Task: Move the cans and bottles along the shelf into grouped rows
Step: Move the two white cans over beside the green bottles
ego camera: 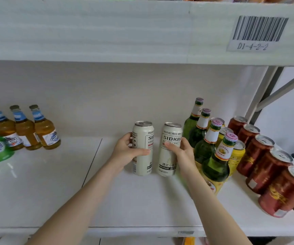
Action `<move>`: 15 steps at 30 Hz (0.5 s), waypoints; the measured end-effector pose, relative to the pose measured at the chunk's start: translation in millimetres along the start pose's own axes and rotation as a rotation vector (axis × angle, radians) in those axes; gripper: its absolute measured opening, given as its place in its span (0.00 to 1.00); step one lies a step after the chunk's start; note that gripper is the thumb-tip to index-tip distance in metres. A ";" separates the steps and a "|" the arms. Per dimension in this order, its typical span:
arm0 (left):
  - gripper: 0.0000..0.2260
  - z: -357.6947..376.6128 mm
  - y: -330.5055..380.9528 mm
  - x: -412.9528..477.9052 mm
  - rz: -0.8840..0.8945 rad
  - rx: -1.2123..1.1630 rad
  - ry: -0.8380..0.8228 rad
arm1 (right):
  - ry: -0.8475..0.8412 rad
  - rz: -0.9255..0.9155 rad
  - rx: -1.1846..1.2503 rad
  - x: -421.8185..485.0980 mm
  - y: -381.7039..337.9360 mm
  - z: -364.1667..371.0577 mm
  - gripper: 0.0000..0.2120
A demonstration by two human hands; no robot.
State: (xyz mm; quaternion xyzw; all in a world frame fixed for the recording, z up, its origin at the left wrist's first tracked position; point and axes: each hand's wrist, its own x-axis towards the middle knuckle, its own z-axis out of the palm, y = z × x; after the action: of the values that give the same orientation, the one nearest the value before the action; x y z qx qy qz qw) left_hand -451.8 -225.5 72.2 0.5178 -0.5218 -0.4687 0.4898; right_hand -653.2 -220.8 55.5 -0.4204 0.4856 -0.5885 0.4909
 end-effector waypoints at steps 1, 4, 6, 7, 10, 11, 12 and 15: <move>0.30 -0.5 -3.3 7.6 0.001 0.004 -0.003 | 0.008 -0.006 0.005 6.9 3.0 2.4 0.20; 0.33 -2.5 -14.7 28.3 0.014 0.014 -0.010 | 0.019 -0.022 0.014 26.0 11.8 8.2 0.24; 0.33 -3.0 -20.8 39.8 0.026 0.013 0.001 | 0.029 -0.033 0.027 39.0 18.3 11.0 0.22; 0.33 -3.1 -23.4 45.0 0.032 0.012 0.005 | 0.037 -0.037 0.033 45.2 21.5 12.2 0.21; 0.32 -1.7 -31.9 62.4 0.057 0.009 0.006 | 0.059 -0.054 0.026 64.4 32.0 16.1 0.21; 0.32 -0.8 -35.1 68.0 0.065 0.007 0.006 | 0.065 -0.061 0.028 69.7 35.3 17.5 0.22; 0.33 0.4 -38.2 73.1 0.070 0.001 0.007 | 0.072 -0.068 0.030 75.1 38.3 18.9 0.24; 0.35 4.5 -46.4 86.2 0.075 -0.014 0.007 | 0.086 -0.081 0.011 88.8 45.7 22.7 0.31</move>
State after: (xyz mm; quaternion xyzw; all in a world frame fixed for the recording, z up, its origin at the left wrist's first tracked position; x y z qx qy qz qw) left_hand -451.2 -312.9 27.8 0.4960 -0.5360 -0.4518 0.5124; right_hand -638.0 -314.1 16.0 -0.4114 0.4856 -0.6283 0.4475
